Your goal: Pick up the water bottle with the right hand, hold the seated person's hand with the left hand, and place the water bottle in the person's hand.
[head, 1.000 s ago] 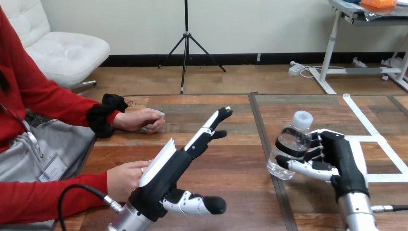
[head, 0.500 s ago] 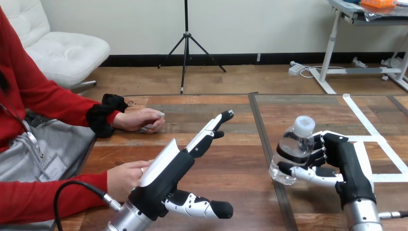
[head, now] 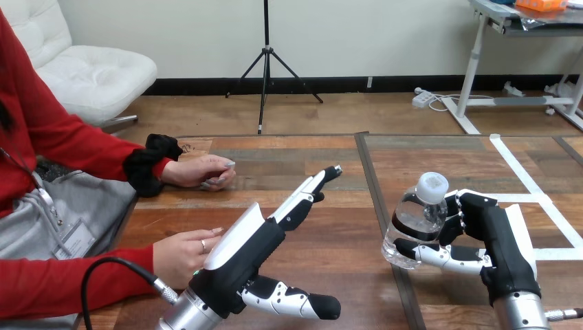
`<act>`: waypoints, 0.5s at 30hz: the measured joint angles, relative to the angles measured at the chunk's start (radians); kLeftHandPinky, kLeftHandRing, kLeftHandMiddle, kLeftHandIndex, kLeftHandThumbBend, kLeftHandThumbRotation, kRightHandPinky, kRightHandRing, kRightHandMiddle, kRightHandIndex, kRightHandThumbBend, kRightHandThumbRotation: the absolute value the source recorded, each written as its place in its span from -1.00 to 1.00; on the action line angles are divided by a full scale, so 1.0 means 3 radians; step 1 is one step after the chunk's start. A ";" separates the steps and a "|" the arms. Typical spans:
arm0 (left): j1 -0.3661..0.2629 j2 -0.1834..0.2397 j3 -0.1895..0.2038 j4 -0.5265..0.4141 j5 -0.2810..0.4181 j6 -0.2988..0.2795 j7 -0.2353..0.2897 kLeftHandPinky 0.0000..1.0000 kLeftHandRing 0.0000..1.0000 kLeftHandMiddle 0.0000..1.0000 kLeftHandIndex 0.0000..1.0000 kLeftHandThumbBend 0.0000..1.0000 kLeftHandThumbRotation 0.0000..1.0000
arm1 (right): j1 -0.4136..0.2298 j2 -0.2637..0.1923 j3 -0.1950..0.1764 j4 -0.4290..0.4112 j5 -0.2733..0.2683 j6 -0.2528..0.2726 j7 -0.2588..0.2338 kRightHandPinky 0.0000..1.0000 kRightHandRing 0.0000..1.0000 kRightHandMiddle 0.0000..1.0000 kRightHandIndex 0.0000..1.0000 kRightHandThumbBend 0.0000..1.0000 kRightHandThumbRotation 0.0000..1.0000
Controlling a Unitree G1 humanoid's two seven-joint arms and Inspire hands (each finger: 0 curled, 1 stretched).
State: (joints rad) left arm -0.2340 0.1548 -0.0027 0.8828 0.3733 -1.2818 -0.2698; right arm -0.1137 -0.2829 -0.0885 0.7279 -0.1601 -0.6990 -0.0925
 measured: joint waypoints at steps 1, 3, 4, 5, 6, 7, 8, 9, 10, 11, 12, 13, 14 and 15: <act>0.0003 0.0009 -0.0011 -0.0011 0.0012 0.0009 0.0021 0.89 1.00 1.00 1.00 1.00 0.46 | 0.0020 0.0000 0.0000 -0.0046 0.0000 0.0015 0.0010 -0.33 -0.23 -0.13 -0.15 0.80 -1.00; 0.0007 0.0029 -0.0031 -0.0043 0.0055 0.0028 0.0070 0.90 1.00 1.00 1.00 1.00 0.46 | 0.0054 0.0000 0.0000 -0.0120 0.0004 0.0044 0.0033 -0.33 -0.24 -0.13 -0.15 0.80 -1.00; 0.0009 0.0044 -0.0042 -0.0061 0.0077 0.0036 0.0091 0.91 1.00 1.00 1.00 1.00 0.45 | 0.0071 0.0000 0.0000 -0.0161 0.0005 0.0062 0.0048 -0.34 -0.24 -0.13 -0.15 0.80 -1.00; 0.0009 0.0059 -0.0053 -0.0079 0.0098 0.0043 0.0110 0.91 1.00 1.00 1.00 1.00 0.45 | 0.0086 -0.0001 0.0000 -0.0198 0.0007 0.0077 0.0060 -0.34 -0.24 -0.13 -0.15 0.80 -1.00; 0.0010 0.0074 -0.0065 -0.0096 0.0112 0.0051 0.0123 0.92 1.00 1.00 1.00 1.00 0.45 | 0.0100 -0.0001 0.0000 -0.0232 0.0008 0.0090 0.0071 -0.34 -0.25 -0.14 -0.15 0.79 -1.00; 0.0011 0.0092 -0.0074 -0.0118 0.0134 0.0059 0.0142 0.92 1.00 1.00 1.00 1.00 0.45 | 0.0115 -0.0001 0.0000 -0.0273 0.0011 0.0109 0.0088 -0.35 -0.26 -0.15 -0.15 0.79 -1.00; 0.0013 0.0109 -0.0077 -0.0143 0.0163 0.0068 0.0162 0.92 1.00 1.00 1.00 1.00 0.45 | 0.0129 -0.0001 0.0000 -0.0312 0.0014 0.0127 0.0103 -0.35 -0.26 -0.15 -0.15 0.79 -1.00; 0.0016 0.0123 -0.0079 -0.0170 0.0187 0.0079 0.0183 0.94 1.00 1.00 1.00 1.00 0.45 | 0.0140 -0.0001 0.0000 -0.0344 0.0015 0.0141 0.0115 -0.36 -0.27 -0.15 -0.15 0.78 -1.00; 0.0020 0.0143 -0.0080 -0.0205 0.0225 0.0095 0.0206 0.94 1.00 1.00 1.00 1.00 0.45 | 0.0153 -0.0002 -0.0001 -0.0381 0.0018 0.0155 0.0130 -0.36 -0.27 -0.15 -0.15 0.77 -1.00; 0.0024 0.0161 -0.0082 -0.0236 0.0244 0.0109 0.0223 0.94 1.00 1.00 1.00 1.00 0.44 | 0.0164 -0.0003 -0.0001 -0.0409 0.0021 0.0165 0.0146 -0.36 -0.27 -0.15 -0.15 0.77 -1.00; 0.0029 0.0179 -0.0084 -0.0263 0.0265 0.0121 0.0240 0.95 1.00 1.00 1.00 1.00 0.44 | 0.0175 -0.0005 -0.0002 -0.0435 0.0023 0.0173 0.0160 -0.36 -0.27 -0.15 -0.15 0.77 -1.00; 0.0034 0.0200 -0.0085 -0.0295 0.0287 0.0134 0.0257 0.95 1.00 1.00 1.00 1.00 0.44 | 0.0184 -0.0007 -0.0002 -0.0461 0.0026 0.0179 0.0175 -0.36 -0.27 -0.15 -0.15 0.76 -1.00; 0.0040 0.0220 -0.0084 -0.0329 0.0318 0.0148 0.0282 0.95 1.00 1.00 1.00 1.00 0.43 | 0.0193 -0.0008 -0.0002 -0.0484 0.0029 0.0183 0.0188 -0.36 -0.27 -0.15 -0.15 0.76 -1.00; 0.0046 0.0242 -0.0082 -0.0366 0.0355 0.0162 0.0311 0.95 1.00 1.00 1.00 1.00 0.43 | 0.0201 -0.0010 -0.0002 -0.0509 0.0031 0.0188 0.0204 -0.36 -0.27 -0.15 -0.15 0.76 -1.00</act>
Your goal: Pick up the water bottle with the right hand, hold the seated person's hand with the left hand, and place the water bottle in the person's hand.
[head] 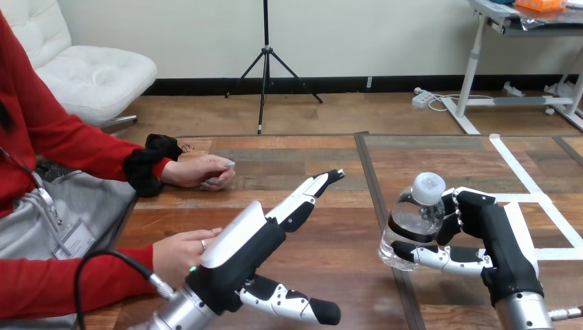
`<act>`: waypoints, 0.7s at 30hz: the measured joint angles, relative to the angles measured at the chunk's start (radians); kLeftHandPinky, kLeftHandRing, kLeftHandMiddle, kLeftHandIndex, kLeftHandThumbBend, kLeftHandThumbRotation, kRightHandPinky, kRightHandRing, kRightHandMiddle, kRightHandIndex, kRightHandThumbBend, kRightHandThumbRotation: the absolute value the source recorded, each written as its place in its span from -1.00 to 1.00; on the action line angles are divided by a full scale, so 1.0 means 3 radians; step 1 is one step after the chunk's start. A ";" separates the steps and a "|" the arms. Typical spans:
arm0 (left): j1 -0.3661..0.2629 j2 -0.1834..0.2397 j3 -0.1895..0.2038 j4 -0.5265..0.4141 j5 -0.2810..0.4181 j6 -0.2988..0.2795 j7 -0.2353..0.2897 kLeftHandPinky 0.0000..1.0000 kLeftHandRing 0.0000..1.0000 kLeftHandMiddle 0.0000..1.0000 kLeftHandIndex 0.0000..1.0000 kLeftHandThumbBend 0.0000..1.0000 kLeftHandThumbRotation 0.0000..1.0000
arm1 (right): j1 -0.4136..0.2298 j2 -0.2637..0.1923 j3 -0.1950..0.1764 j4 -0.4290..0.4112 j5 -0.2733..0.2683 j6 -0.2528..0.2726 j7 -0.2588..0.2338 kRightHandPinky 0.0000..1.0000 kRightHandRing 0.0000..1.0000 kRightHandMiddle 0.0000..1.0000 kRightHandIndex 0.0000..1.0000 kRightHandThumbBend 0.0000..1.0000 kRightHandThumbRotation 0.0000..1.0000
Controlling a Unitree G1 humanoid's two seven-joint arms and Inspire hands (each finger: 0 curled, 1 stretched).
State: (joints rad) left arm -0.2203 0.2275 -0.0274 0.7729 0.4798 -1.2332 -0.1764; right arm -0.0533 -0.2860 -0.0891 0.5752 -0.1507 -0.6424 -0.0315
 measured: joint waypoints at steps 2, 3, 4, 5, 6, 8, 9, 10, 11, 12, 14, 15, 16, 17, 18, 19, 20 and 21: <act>0.0016 0.0044 0.0004 -0.0074 0.0066 0.0029 0.0056 0.94 1.00 1.00 1.00 1.00 0.42 | 0.0015 -0.0004 -0.0001 -0.0043 0.0005 0.0006 0.0027 -0.37 -0.27 -0.15 -0.15 0.76 -0.99; 0.0026 0.0069 0.0007 -0.0115 0.0109 0.0046 0.0092 0.94 1.00 1.00 1.00 1.00 0.42 | 0.0026 -0.0007 -0.0001 -0.0065 0.0009 0.0006 0.0040 -0.37 -0.28 -0.15 -0.16 0.76 -0.98; 0.0035 0.0095 0.0011 -0.0155 0.0152 0.0061 0.0132 0.95 1.00 1.00 1.00 1.00 0.43 | 0.0035 -0.0011 -0.0001 -0.0086 0.0013 0.0006 0.0055 -0.37 -0.28 -0.16 -0.16 0.76 -0.97; 0.0050 0.0118 0.0017 -0.0206 0.0204 0.0082 0.0176 0.95 1.00 1.00 1.00 1.00 0.43 | 0.0042 -0.0013 -0.0001 -0.0103 0.0016 0.0006 0.0070 -0.38 -0.28 -0.16 -0.16 0.75 -0.97; 0.0064 0.0146 0.0028 -0.0259 0.0271 0.0104 0.0231 0.95 1.00 1.00 1.00 1.00 0.44 | 0.0049 -0.0018 -0.0001 -0.0121 0.0016 0.0006 0.0084 -0.38 -0.29 -0.16 -0.16 0.75 -0.96; 0.0092 0.0205 0.0041 -0.0360 0.0391 0.0153 0.0335 0.97 1.00 1.00 1.00 1.00 0.44 | 0.0066 -0.0027 -0.0001 -0.0158 0.0016 0.0005 0.0103 -0.39 -0.29 -0.16 -0.16 0.76 -0.95; 0.0103 0.0233 0.0043 -0.0403 0.0432 0.0178 0.0375 0.97 1.00 1.00 1.00 1.00 0.44 | 0.0072 -0.0031 -0.0001 -0.0174 0.0016 0.0005 0.0112 -0.39 -0.29 -0.16 -0.16 0.76 -0.94; 0.0116 0.0265 0.0047 -0.0449 0.0473 0.0204 0.0414 0.98 1.00 1.00 1.00 1.00 0.44 | 0.0079 -0.0037 -0.0001 -0.0188 0.0016 0.0006 0.0120 -0.40 -0.30 -0.17 -0.16 0.76 -0.93; 0.0130 0.0297 0.0051 -0.0498 0.0507 0.0236 0.0442 0.99 1.00 1.00 1.00 1.00 0.43 | 0.0087 -0.0043 -0.0001 -0.0204 0.0015 0.0006 0.0126 -0.41 -0.32 -0.17 -0.17 0.77 -0.90; 0.0143 0.0328 0.0054 -0.0541 0.0530 0.0264 0.0461 0.99 1.00 1.00 1.00 1.00 0.43 | 0.0093 -0.0049 0.0000 -0.0219 0.0014 0.0006 0.0130 -0.42 -0.32 -0.18 -0.17 0.77 -0.89; 0.0177 0.0400 0.0059 -0.0644 0.0558 0.0336 0.0491 0.99 1.00 1.00 1.00 1.00 0.43 | 0.0110 -0.0063 -0.0001 -0.0255 0.0012 0.0009 0.0139 -0.42 -0.32 -0.18 -0.17 0.79 -0.87; 0.0195 0.0436 0.0065 -0.0695 0.0572 0.0375 0.0503 0.99 1.00 1.00 1.00 1.00 0.43 | 0.0119 -0.0070 -0.0001 -0.0274 0.0012 0.0011 0.0142 -0.42 -0.32 -0.18 -0.17 0.79 -0.87; 0.0212 0.0472 0.0071 -0.0746 0.0586 0.0413 0.0512 1.00 1.00 1.00 1.00 1.00 0.41 | 0.0128 -0.0077 -0.0001 -0.0292 0.0013 0.0014 0.0143 -0.42 -0.32 -0.18 -0.18 0.79 -0.86; 0.0233 0.0517 0.0079 -0.0803 0.0591 0.0462 0.0512 1.00 1.00 1.00 1.00 1.00 0.40 | 0.0140 -0.0085 -0.0001 -0.0319 0.0013 0.0027 0.0146 -0.42 -0.32 -0.18 -0.18 0.79 -0.85; 0.0250 0.0553 0.0085 -0.0847 0.0592 0.0498 0.0512 1.00 1.00 1.00 1.00 1.00 0.39 | 0.0149 -0.0090 -0.0001 -0.0340 0.0013 0.0041 0.0148 -0.42 -0.32 -0.18 -0.18 0.79 -0.85; 0.0269 0.0593 0.0094 -0.0893 0.0591 0.0541 0.0512 1.00 1.00 1.00 1.00 1.00 0.38 | 0.0156 -0.0095 -0.0001 -0.0360 0.0013 0.0057 0.0149 -0.43 -0.32 -0.18 -0.18 0.79 -0.84; 0.0288 0.0633 0.0107 -0.0940 0.0591 0.0580 0.0512 1.00 1.00 1.00 1.00 1.00 0.36 | 0.0163 -0.0099 -0.0002 -0.0377 0.0013 0.0069 0.0149 -0.43 -0.33 -0.19 -0.18 0.79 -0.84; 0.0305 0.0668 0.0120 -0.0984 0.0592 0.0617 0.0512 1.00 1.00 1.00 1.00 1.00 0.36 | 0.0168 -0.0101 -0.0004 -0.0389 0.0013 0.0078 0.0150 -0.43 -0.33 -0.19 -0.18 0.79 -0.84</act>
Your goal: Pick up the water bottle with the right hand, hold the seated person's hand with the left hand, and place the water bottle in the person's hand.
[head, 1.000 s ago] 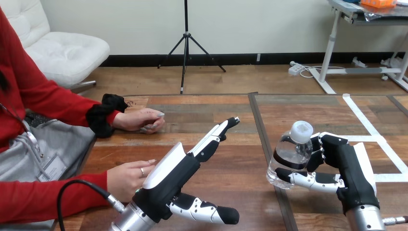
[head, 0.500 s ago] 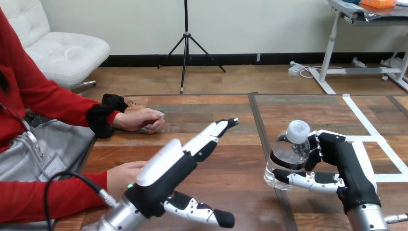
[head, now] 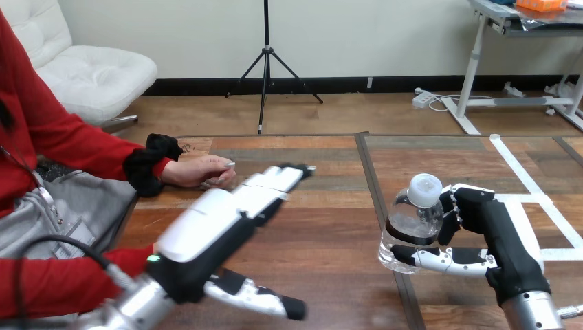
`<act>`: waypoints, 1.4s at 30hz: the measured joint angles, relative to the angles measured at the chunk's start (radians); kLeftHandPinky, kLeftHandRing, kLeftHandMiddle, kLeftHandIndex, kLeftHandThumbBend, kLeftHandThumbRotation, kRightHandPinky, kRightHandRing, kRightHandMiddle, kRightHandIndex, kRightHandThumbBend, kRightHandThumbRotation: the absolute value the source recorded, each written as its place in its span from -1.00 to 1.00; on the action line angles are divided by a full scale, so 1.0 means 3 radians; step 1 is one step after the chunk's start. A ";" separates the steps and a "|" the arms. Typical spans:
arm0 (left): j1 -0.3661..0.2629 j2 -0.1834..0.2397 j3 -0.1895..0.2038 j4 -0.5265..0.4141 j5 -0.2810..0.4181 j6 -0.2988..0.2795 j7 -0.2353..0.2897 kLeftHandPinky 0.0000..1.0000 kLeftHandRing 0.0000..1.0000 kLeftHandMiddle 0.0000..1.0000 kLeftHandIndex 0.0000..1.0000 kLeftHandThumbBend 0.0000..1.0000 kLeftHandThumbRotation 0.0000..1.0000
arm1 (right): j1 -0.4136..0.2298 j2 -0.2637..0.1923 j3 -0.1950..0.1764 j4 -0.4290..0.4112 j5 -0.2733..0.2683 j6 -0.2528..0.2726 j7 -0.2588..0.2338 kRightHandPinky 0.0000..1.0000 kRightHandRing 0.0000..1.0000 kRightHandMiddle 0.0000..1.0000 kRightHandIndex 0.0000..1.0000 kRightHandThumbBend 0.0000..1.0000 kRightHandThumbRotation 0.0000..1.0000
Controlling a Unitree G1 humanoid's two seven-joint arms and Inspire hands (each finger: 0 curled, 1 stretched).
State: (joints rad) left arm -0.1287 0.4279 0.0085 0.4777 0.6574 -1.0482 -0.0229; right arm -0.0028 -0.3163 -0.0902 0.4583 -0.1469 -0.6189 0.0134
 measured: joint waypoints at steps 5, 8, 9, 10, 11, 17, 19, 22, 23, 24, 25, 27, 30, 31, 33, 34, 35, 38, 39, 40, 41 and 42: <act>0.0063 0.0194 0.0067 -0.0164 0.0070 0.0122 0.0082 1.00 1.00 1.00 1.00 1.00 0.36 | 0.0043 -0.0011 -0.0007 -0.0087 -0.0007 0.0070 0.0000 -0.44 -0.34 -0.19 -0.18 0.79 -0.82; 0.0072 0.0321 0.0095 -0.0209 0.0070 0.0161 0.0113 1.00 1.00 1.00 1.00 1.00 0.35 | 0.0070 -0.0015 -0.0007 -0.0137 -0.0008 0.0113 0.0011 -0.44 -0.34 -0.19 -0.18 0.79 -0.82; 0.0073 0.0356 0.0102 -0.0219 0.0070 0.0173 0.0126 1.00 1.00 1.00 1.00 1.00 0.35 | 0.0077 -0.0015 -0.0007 -0.0149 -0.0008 0.0120 0.0016 -0.44 -0.34 -0.19 -0.18 0.79 -0.82; 0.0074 0.0395 0.0112 -0.0229 0.0072 0.0186 0.0140 1.00 1.00 1.00 1.00 1.00 0.35 | 0.0084 -0.0015 -0.0007 -0.0162 -0.0008 0.0128 0.0025 -0.44 -0.34 -0.19 -0.18 0.79 -0.82; 0.0075 0.0431 0.0122 -0.0237 0.0073 0.0198 0.0155 1.00 1.00 1.00 1.00 1.00 0.35 | 0.0092 -0.0015 -0.0006 -0.0179 -0.0007 0.0139 0.0035 -0.44 -0.33 -0.19 -0.18 0.79 -0.82; 0.0075 0.0637 0.0173 -0.0250 0.0075 0.0261 0.0256 1.00 1.00 1.00 1.00 1.00 0.36 | 0.0116 -0.0015 0.0003 -0.0259 -0.0007 0.0197 0.0100 -0.43 -0.32 -0.18 -0.17 0.78 -0.85; 0.0075 0.0697 0.0179 -0.0250 0.0079 0.0291 0.0290 1.00 1.00 1.00 1.00 1.00 0.37 | 0.0117 -0.0014 0.0003 -0.0281 -0.0008 0.0215 0.0118 -0.43 -0.32 -0.17 -0.17 0.78 -0.85; 0.0075 0.0782 0.0180 -0.0250 0.0148 0.0351 0.0379 1.00 1.00 1.00 1.00 1.00 0.40 | 0.0117 -0.0014 0.0004 -0.0313 -0.0009 0.0234 0.0138 -0.42 -0.32 -0.17 -0.17 0.77 -0.86; 0.0075 0.0803 0.0180 -0.0249 0.0176 0.0368 0.0400 0.99 1.00 1.00 1.00 1.00 0.40 | 0.0117 -0.0014 0.0004 -0.0323 -0.0010 0.0239 0.0143 -0.42 -0.31 -0.17 -0.16 0.77 -0.87; 0.0075 0.0827 0.0179 -0.0249 0.0206 0.0383 0.0425 0.99 1.00 1.00 1.00 1.00 0.40 | 0.0117 -0.0014 0.0004 -0.0335 -0.0010 0.0244 0.0147 -0.42 -0.31 -0.17 -0.16 0.77 -0.87; 0.0075 0.0857 0.0174 -0.0248 0.0235 0.0409 0.0451 0.98 1.00 1.00 1.00 1.00 0.42 | 0.0117 -0.0014 0.0004 -0.0348 -0.0012 0.0249 0.0152 -0.42 -0.31 -0.17 -0.16 0.77 -0.88; 0.0074 0.0896 0.0167 -0.0248 0.0287 0.0444 0.0488 0.98 1.00 1.00 1.00 1.00 0.43 | 0.0117 -0.0014 0.0005 -0.0366 -0.0015 0.0257 0.0155 -0.42 -0.31 -0.16 -0.16 0.77 -0.89; 0.0072 0.0956 0.0151 -0.0233 0.0358 0.0496 0.0557 0.97 1.00 1.00 1.00 1.00 0.43 | 0.0117 -0.0014 0.0005 -0.0395 -0.0018 0.0274 0.0161 -0.42 -0.31 -0.16 -0.16 0.76 -0.90; 0.0070 0.0973 0.0145 -0.0220 0.0373 0.0504 0.0582 0.96 1.00 1.00 1.00 1.00 0.45 | 0.0118 -0.0013 0.0005 -0.0405 -0.0018 0.0279 0.0165 -0.42 -0.31 -0.16 -0.15 0.77 -0.90; 0.0063 0.1005 0.0133 -0.0190 0.0437 0.0530 0.0655 0.94 1.00 1.00 1.00 1.00 0.46 | 0.0119 -0.0013 0.0005 -0.0425 -0.0018 0.0285 0.0169 -0.42 -0.31 -0.16 -0.15 0.77 -0.91; 0.0058 0.1022 0.0126 -0.0176 0.0471 0.0545 0.0689 0.93 1.00 1.00 1.00 1.00 0.47 | 0.0120 -0.0013 0.0005 -0.0436 -0.0019 0.0287 0.0170 -0.42 -0.31 -0.16 -0.15 0.76 -0.91; 0.0052 0.1037 0.0116 -0.0157 0.0490 0.0565 0.0713 0.92 1.00 1.00 1.00 1.00 0.48 | 0.0122 -0.0012 0.0005 -0.0448 -0.0019 0.0291 0.0171 -0.42 -0.31 -0.16 -0.15 0.76 -0.91; 0.0027 0.1084 0.0077 -0.0102 0.0542 0.0613 0.0753 0.91 1.00 1.00 1.00 1.00 0.48 | 0.0124 -0.0010 0.0005 -0.0481 -0.0022 0.0301 0.0173 -0.42 -0.31 -0.16 -0.15 0.76 -0.92; 0.0015 0.1099 0.0060 -0.0078 0.0561 0.0619 0.0768 0.91 1.00 1.00 1.00 1.00 0.48 | 0.0125 -0.0010 0.0005 -0.0490 -0.0022 0.0306 0.0175 -0.42 -0.31 -0.16 -0.15 0.76 -0.92; 0.0001 0.1115 0.0042 -0.0047 0.0580 0.0622 0.0784 0.91 1.00 1.00 1.00 1.00 0.48 | 0.0125 -0.0009 0.0005 -0.0498 -0.0022 0.0310 0.0177 -0.42 -0.31 -0.16 -0.15 0.75 -0.93; -0.0017 0.1134 0.0018 -0.0004 0.0596 0.0625 0.0803 0.91 1.00 1.00 1.00 1.00 0.47 | 0.0125 -0.0007 0.0006 -0.0506 -0.0021 0.0313 0.0181 -0.42 -0.31 -0.16 -0.15 0.75 -0.94; -0.0034 0.1149 -0.0001 0.0032 0.0605 0.0624 0.0814 0.90 1.00 1.00 1.00 1.00 0.47 | 0.0125 -0.0007 0.0006 -0.0511 -0.0019 0.0313 0.0185 -0.42 -0.31 -0.16 -0.15 0.75 -0.94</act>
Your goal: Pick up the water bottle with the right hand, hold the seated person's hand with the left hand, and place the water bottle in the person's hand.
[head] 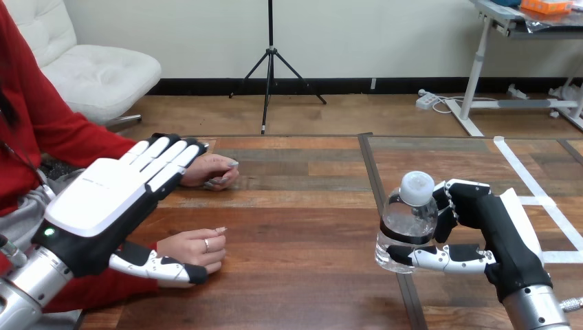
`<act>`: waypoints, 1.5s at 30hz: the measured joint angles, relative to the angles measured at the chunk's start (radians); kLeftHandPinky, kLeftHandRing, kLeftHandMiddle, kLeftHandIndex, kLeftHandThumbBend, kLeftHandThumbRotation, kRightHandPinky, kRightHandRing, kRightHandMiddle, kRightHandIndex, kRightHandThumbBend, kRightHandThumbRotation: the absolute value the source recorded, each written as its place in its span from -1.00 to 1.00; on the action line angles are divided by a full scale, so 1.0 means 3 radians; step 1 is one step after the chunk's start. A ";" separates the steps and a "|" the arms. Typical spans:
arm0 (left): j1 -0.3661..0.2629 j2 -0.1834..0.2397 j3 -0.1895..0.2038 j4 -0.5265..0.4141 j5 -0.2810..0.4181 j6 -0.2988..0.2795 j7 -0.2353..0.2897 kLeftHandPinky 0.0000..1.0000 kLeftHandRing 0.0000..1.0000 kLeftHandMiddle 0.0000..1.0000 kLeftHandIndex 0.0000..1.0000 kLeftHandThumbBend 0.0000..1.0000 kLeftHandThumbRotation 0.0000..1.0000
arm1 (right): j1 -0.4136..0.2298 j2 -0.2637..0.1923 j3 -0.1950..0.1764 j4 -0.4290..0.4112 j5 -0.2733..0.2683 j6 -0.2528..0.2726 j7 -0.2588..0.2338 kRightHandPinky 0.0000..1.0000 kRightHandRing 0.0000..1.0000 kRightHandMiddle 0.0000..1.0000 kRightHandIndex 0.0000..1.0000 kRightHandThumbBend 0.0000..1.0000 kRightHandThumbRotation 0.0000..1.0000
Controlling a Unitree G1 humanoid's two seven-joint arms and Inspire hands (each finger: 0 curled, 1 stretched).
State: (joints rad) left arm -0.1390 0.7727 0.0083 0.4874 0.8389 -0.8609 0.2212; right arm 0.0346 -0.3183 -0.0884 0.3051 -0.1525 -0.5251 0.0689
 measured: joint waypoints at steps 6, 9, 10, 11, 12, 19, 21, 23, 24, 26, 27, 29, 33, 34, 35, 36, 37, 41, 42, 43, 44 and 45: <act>-0.0116 0.0086 -0.0126 0.0250 0.0027 -0.0011 0.0040 0.88 1.00 0.98 1.00 1.00 0.41 | 0.0010 0.0003 0.0005 -0.0052 0.0005 0.0015 0.0036 -0.41 -0.30 -0.16 -0.15 0.73 -0.97; -0.0180 0.0126 -0.0191 0.0371 0.0042 -0.0017 0.0046 0.88 1.00 0.99 1.00 1.00 0.40 | 0.0017 0.0007 0.0012 -0.0089 0.0005 0.0036 0.0044 -0.41 -0.30 -0.16 -0.15 0.72 -0.98; -0.0205 0.0140 -0.0218 0.0409 0.0045 -0.0017 0.0045 0.88 1.00 0.99 1.00 1.00 0.40 | 0.0018 0.0009 0.0014 -0.0100 0.0004 0.0044 0.0044 -0.41 -0.30 -0.16 -0.15 0.72 -0.99; -0.0229 0.0152 -0.0242 0.0449 0.0046 -0.0018 0.0041 0.88 1.00 0.99 1.00 1.00 0.40 | 0.0019 0.0010 0.0018 -0.0112 0.0004 0.0056 0.0045 -0.41 -0.30 -0.16 -0.15 0.71 -0.99; -0.0248 0.0164 -0.0261 0.0484 0.0047 -0.0020 0.0036 0.88 1.00 0.98 1.00 1.00 0.40 | 0.0020 0.0011 0.0021 -0.0122 0.0005 0.0064 0.0046 -0.41 -0.30 -0.16 -0.15 0.71 -0.99; -0.0416 0.0255 -0.0414 0.0657 0.0045 0.0002 -0.0143 0.92 1.00 1.00 1.00 1.00 0.38 | 0.0038 0.0014 0.0033 -0.0198 0.0000 0.0119 0.0048 -0.42 -0.32 -0.17 -0.15 0.70 -1.00; -0.0465 0.0278 -0.0459 0.0691 0.0046 0.0034 -0.0209 0.93 1.00 0.99 1.00 1.00 0.38 | 0.0047 0.0016 0.0034 -0.0227 -0.0001 0.0145 0.0048 -0.42 -0.32 -0.18 -0.15 0.70 -1.00; -0.0513 0.0298 -0.0509 0.0718 0.0054 0.0069 -0.0263 0.93 0.99 0.98 1.00 1.00 0.37 | 0.0053 0.0016 0.0035 -0.0251 -0.0003 0.0167 0.0048 -0.42 -0.32 -0.17 -0.15 0.70 -1.00; -0.0536 0.0306 -0.0532 0.0732 0.0063 0.0086 -0.0282 0.93 0.98 0.97 1.00 1.00 0.37 | 0.0057 0.0016 0.0035 -0.0264 -0.0005 0.0180 0.0048 -0.42 -0.32 -0.17 -0.15 0.70 -1.00; -0.0585 0.0316 -0.0576 0.0765 0.0084 0.0117 -0.0317 0.92 0.97 0.96 1.00 1.00 0.36 | 0.0063 0.0016 0.0035 -0.0288 -0.0007 0.0200 0.0048 -0.42 -0.32 -0.17 -0.14 0.69 -1.00; -0.0608 0.0320 -0.0600 0.0776 0.0097 0.0136 -0.0336 0.92 0.96 0.96 1.00 1.00 0.35 | 0.0066 0.0016 0.0035 -0.0298 -0.0007 0.0207 0.0048 -0.42 -0.32 -0.17 -0.14 0.69 -1.00; -0.0655 0.0327 -0.0646 0.0796 0.0120 0.0172 -0.0373 0.89 0.94 0.94 0.99 1.00 0.33 | 0.0072 0.0016 0.0035 -0.0314 -0.0006 0.0214 0.0049 -0.41 -0.32 -0.17 -0.13 0.68 -1.00; -0.0749 0.0330 -0.0740 0.0878 0.0155 0.0227 -0.0399 0.88 0.91 0.91 0.97 1.00 0.31 | 0.0087 0.0015 0.0034 -0.0350 0.0004 0.0217 0.0051 -0.41 -0.32 -0.16 -0.13 0.68 -1.00; -0.0779 0.0330 -0.0770 0.0905 0.0174 0.0237 -0.0404 0.88 0.91 0.91 0.97 1.00 0.31 | 0.0091 0.0015 0.0034 -0.0359 0.0005 0.0217 0.0052 -0.41 -0.32 -0.16 -0.13 0.67 -1.00; -0.0802 0.0330 -0.0790 0.0924 0.0189 0.0248 -0.0412 0.87 0.91 0.91 0.97 1.00 0.31 | 0.0094 0.0015 0.0034 -0.0367 0.0005 0.0218 0.0052 -0.41 -0.32 -0.17 -0.13 0.67 -1.00; -0.0826 0.0330 -0.0810 0.0947 0.0199 0.0262 -0.0423 0.87 0.90 0.91 0.97 1.00 0.31 | 0.0097 0.0015 0.0034 -0.0376 0.0006 0.0221 0.0052 -0.41 -0.32 -0.17 -0.13 0.67 -1.00; -0.0853 0.0330 -0.0834 0.0974 0.0215 0.0270 -0.0436 0.87 0.90 0.90 0.97 1.00 0.31 | 0.0101 0.0015 0.0034 -0.0387 0.0006 0.0226 0.0052 -0.41 -0.32 -0.17 -0.13 0.67 -1.00; -0.0957 0.0328 -0.0957 0.1091 0.0285 0.0315 -0.0440 0.87 0.88 0.89 0.96 1.00 0.30 | 0.0125 0.0015 0.0034 -0.0447 0.0006 0.0254 0.0052 -0.42 -0.33 -0.17 -0.14 0.67 -1.00; -0.0984 0.0327 -0.0986 0.1128 0.0307 0.0324 -0.0434 0.87 0.88 0.88 0.95 1.00 0.30 | 0.0130 0.0015 0.0034 -0.0461 0.0008 0.0263 0.0052 -0.42 -0.33 -0.17 -0.14 0.67 -1.00; -0.1009 0.0327 -0.1017 0.1162 0.0329 0.0334 -0.0425 0.85 0.86 0.88 0.95 1.00 0.31 | 0.0134 0.0015 0.0034 -0.0476 0.0011 0.0273 0.0053 -0.42 -0.33 -0.17 -0.14 0.67 -1.00; -0.1041 0.0326 -0.1053 0.1207 0.0367 0.0348 -0.0405 0.85 0.85 0.87 0.94 1.00 0.32 | 0.0138 0.0015 0.0034 -0.0493 0.0014 0.0283 0.0055 -0.42 -0.33 -0.17 -0.14 0.67 -1.00; -0.1070 0.0325 -0.1090 0.1252 0.0395 0.0357 -0.0380 0.84 0.85 0.86 0.94 1.00 0.33 | 0.0140 0.0015 0.0034 -0.0506 0.0018 0.0294 0.0055 -0.42 -0.33 -0.17 -0.14 0.67 -1.00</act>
State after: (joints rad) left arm -0.4600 0.8702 -0.3187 0.8630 0.9573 -0.7539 0.1072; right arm 0.0767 -0.3138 -0.0783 0.1534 -0.1473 -0.4369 0.0855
